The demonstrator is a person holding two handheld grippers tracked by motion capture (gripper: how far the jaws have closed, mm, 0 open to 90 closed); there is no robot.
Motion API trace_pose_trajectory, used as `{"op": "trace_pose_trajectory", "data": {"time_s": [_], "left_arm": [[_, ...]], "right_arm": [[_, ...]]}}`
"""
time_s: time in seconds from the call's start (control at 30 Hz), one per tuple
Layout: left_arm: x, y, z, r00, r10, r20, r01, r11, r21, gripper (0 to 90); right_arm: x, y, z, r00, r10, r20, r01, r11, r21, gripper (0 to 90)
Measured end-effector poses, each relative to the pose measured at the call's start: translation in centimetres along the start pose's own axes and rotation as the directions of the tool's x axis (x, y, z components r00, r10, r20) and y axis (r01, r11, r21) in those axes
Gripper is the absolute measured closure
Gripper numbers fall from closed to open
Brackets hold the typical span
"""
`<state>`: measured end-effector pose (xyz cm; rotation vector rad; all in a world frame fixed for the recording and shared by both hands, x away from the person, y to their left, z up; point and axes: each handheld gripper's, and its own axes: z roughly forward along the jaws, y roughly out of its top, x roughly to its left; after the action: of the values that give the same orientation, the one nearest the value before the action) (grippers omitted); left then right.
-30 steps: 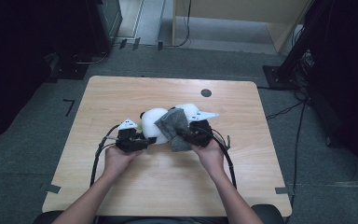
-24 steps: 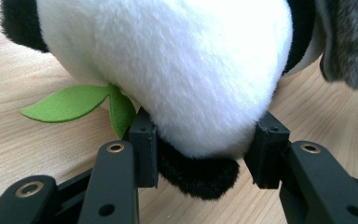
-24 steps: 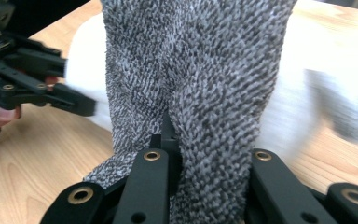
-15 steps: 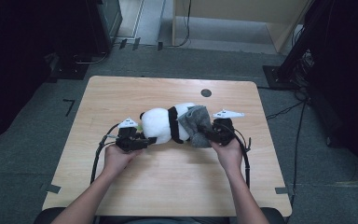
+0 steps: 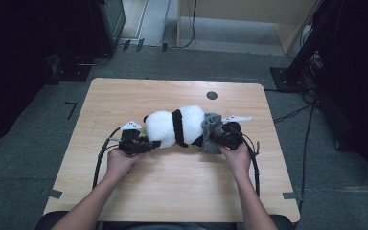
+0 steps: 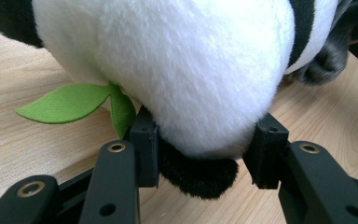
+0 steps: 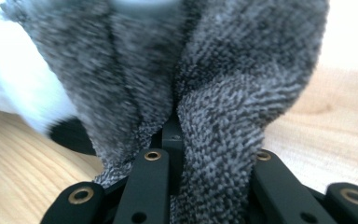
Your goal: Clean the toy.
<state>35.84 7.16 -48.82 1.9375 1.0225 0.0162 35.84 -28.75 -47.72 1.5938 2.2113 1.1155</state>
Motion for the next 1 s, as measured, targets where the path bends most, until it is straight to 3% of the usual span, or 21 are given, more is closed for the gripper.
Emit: {"op": "trace_pose_trajectory", "data": {"time_s": [0.07,0.17,0.33,0.6,0.73,0.9,1.0], "left_arm": [[0.0,0.0,-0.1,1.0000,-0.004,-0.001,0.004,1.0000,-0.003,54.5],[0.0,0.1,-0.1,1.0000,0.000,-0.003,0.000,1.0000,-0.003,54.4],[0.1,0.2,-0.3,0.9999,0.012,0.000,-0.012,0.9999,0.003,54.5],[0.3,0.3,-0.6,0.9992,0.032,0.023,-0.032,0.9993,0.019,54.4],[0.5,0.1,-0.4,0.9989,0.040,0.025,-0.041,0.9990,0.019,54.2],[0.8,-0.1,-0.4,0.9987,0.043,0.027,-0.044,0.9987,0.028,54.1],[1.0,-0.2,-0.4,0.9989,0.037,0.029,-0.038,0.9988,0.030,54.1]], "right_arm": [[-0.2,-0.1,0.4,1.0000,-0.002,0.007,0.001,1.000,0.023,78.4],[-0.7,0.1,0.2,0.9979,-0.022,0.060,0.020,0.999,0.040,78.5],[-2.1,0.9,-2.3,0.9980,0.049,0.040,-0.046,0.997,-0.065,78.6],[-1.8,2.8,-4.7,0.9986,0.052,0.002,-0.051,0.982,-0.184,78.2],[-1.1,4.0,-3.8,0.9990,0.020,-0.040,-0.028,0.975,-0.220,78.2],[-0.3,4.5,-0.8,0.9988,-0.009,-0.048,0.002,0.988,-0.152,78.5],[-0.3,4.1,0.5,0.9986,0.006,-0.053,-0.013,0.991,-0.132,79.1]]}}
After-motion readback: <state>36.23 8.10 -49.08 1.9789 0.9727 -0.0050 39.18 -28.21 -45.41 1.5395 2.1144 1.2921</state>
